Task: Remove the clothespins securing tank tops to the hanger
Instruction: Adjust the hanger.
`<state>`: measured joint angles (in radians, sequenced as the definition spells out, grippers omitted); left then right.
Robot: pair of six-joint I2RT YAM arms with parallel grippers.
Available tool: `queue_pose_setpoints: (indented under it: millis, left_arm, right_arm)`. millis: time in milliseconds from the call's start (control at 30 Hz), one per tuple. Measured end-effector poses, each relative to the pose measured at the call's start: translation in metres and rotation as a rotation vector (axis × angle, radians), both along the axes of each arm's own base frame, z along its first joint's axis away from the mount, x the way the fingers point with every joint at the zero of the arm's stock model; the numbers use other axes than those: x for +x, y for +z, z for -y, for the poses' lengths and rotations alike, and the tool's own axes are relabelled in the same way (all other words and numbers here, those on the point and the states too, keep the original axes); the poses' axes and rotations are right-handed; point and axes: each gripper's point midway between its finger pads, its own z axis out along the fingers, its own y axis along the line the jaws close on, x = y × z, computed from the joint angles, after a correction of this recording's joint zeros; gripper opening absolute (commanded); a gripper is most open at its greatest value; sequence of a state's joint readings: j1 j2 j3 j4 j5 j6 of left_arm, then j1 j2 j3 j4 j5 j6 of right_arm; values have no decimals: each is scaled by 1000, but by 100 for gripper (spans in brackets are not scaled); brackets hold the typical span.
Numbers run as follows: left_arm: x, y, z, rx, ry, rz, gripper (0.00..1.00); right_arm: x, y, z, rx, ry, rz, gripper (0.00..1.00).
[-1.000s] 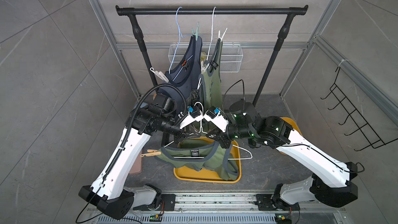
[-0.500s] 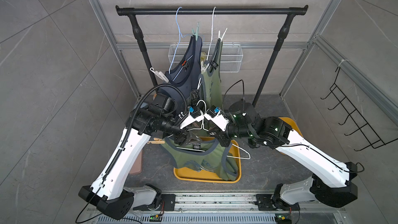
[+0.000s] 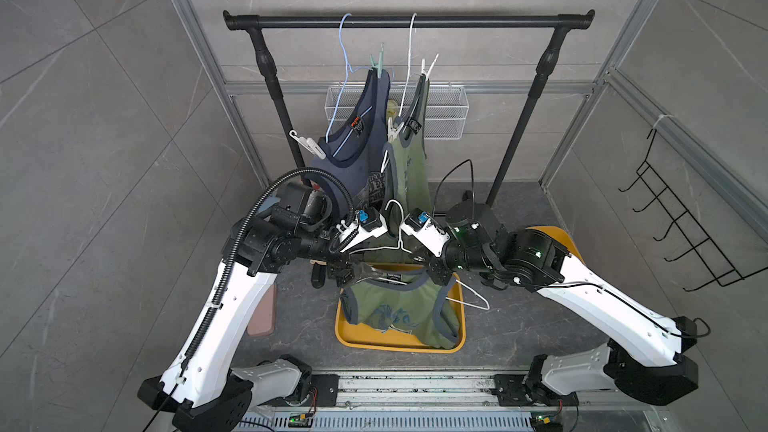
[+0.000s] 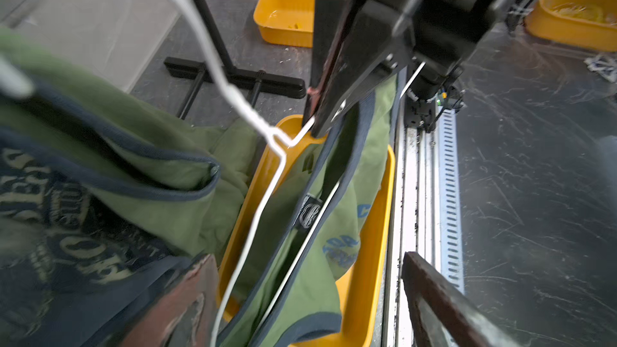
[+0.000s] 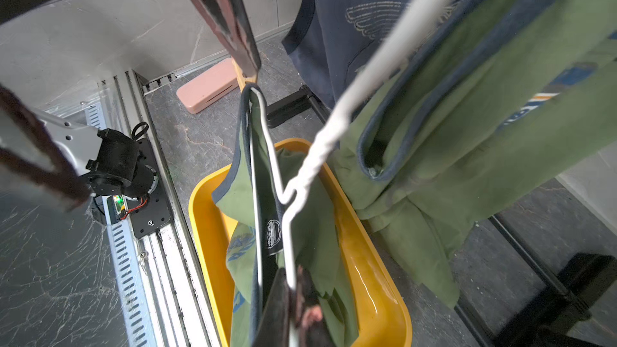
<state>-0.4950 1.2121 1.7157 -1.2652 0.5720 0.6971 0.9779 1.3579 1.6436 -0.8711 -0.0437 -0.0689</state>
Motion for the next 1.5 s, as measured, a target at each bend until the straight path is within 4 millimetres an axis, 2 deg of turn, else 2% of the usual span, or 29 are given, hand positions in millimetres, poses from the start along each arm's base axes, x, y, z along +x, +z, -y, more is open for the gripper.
queue_pose_setpoints:
  millis: [233, 567, 733, 867, 1033, 1200, 1500]
  left_arm:
    - [5, 2, -19, 11, 98, 20, 90]
    - [46, 7, -53, -93, 213, -114, 88]
    - [34, -3, -54, -97, 139, -144, 94]
    - [21, -21, -53, -78, 89, -184, 96]
    - [17, -35, -54, -58, 49, -186, 97]
    - [17, -36, -54, -50, 23, -156, 96]
    - [25, -45, -53, -27, -32, -143, 85]
  right_arm:
    - [-11, 10, 17, 0, 4, 14, 0]
    - [-31, 29, 47, 30, 6, 36, 0]
    - [-39, 33, 59, 33, 6, 38, 0]
    - [-43, 30, 63, 16, 10, 24, 0]
    - [-47, 32, 66, 8, 26, 20, 0]
    - [-55, 43, 70, 32, 49, 28, 0]
    - [-61, 60, 75, 71, 68, 52, 0]
